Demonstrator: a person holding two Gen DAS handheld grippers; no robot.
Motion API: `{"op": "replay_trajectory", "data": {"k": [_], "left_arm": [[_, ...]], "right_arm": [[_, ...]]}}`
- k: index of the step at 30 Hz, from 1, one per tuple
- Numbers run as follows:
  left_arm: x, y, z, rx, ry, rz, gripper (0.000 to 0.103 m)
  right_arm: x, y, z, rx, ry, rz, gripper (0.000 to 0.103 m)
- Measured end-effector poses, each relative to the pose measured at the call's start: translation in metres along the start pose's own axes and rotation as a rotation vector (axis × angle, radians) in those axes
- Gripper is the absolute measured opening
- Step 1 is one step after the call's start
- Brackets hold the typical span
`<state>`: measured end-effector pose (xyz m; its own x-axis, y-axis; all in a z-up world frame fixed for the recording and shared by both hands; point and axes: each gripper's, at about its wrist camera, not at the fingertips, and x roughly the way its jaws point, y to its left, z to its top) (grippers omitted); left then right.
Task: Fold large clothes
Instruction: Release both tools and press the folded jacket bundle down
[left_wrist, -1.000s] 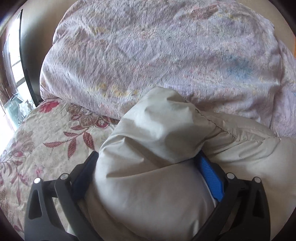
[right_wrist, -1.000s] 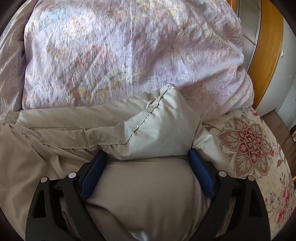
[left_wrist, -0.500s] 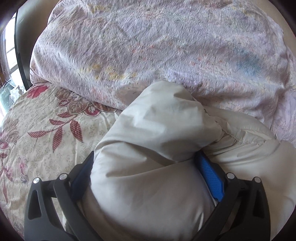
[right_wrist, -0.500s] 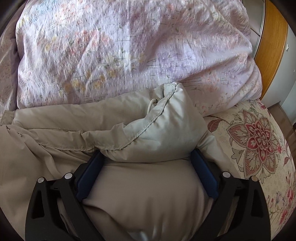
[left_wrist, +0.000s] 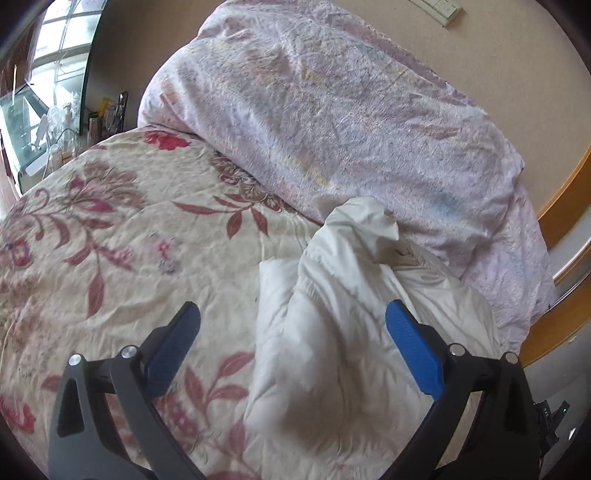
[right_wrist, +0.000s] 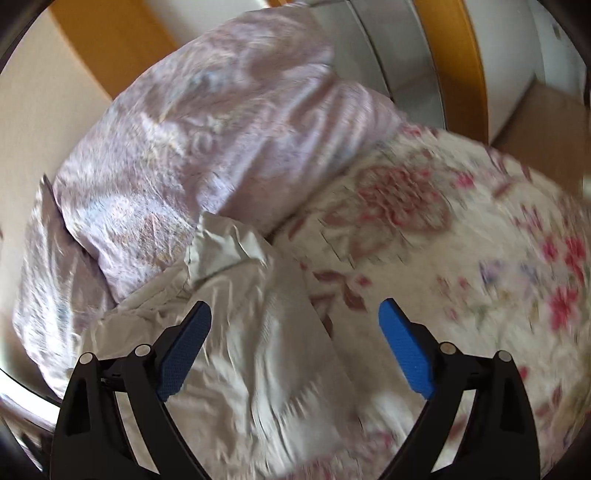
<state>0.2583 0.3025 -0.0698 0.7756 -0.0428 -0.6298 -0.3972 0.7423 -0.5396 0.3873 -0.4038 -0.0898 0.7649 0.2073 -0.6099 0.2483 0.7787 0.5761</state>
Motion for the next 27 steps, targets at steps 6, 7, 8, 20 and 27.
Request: {"op": "replay_trajectory", "data": {"k": [6,7,8,20,27], "left_arm": [[-0.027,0.006,-0.046,-0.062,0.053,-0.055,0.099],[-0.027,0.005,-0.052,-0.063,0.062,-0.056,0.099],[-0.028,0.004,-0.059,-0.068,0.067,-0.055,0.099],[0.011,-0.018,-0.101,-0.216,0.161,-0.161,0.077],[0.022,-0.008,-0.102,-0.345,0.118,-0.191,0.062]], "right_arm": [[-0.016,-0.012,-0.048,0.103,0.126,0.110,0.084],[-0.013,-0.011,-0.053,0.109,0.145,0.127,0.084],[-0.011,-0.009,-0.058,0.116,0.157,0.136,0.082],[0.025,0.000,-0.090,0.196,0.196,0.207,0.063],[0.027,-0.004,-0.090,0.209,0.161,0.242,0.054]]}}
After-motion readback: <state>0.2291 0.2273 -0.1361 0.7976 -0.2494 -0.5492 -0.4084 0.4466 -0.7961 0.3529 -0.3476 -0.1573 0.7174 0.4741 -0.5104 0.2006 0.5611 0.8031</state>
